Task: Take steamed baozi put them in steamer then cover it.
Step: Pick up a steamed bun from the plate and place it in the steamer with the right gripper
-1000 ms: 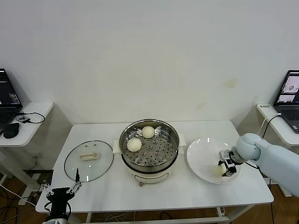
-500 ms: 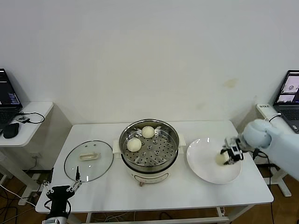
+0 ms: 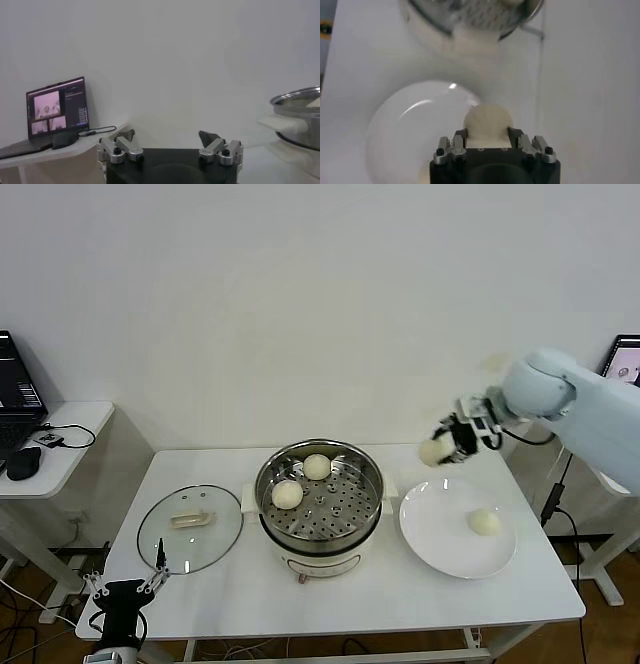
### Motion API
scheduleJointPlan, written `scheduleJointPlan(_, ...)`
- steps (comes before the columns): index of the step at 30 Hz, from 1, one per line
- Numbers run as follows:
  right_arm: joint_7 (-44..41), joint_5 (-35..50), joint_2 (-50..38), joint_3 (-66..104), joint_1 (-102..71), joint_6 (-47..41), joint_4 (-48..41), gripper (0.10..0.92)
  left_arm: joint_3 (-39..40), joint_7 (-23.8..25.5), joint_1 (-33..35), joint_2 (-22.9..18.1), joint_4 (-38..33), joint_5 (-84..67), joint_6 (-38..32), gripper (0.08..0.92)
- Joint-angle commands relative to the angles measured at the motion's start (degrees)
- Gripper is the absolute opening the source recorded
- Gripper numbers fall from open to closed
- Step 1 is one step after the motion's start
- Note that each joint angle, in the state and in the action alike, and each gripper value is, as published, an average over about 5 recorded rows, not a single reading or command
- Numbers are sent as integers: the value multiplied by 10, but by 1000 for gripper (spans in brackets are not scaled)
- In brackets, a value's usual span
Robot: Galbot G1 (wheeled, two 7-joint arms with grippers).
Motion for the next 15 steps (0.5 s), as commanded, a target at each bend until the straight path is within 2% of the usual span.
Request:
scheduleJointPlan(1, 12, 61, 123, -54, 57, 13, 13, 542, -5, 0, 2, -1, 0, 0, 0, 823)
scheduleJointPlan(15, 29, -11, 212, -123, 0, 110, 13, 543, -15, 0, 3, -11, -3, -3, -1, 823)
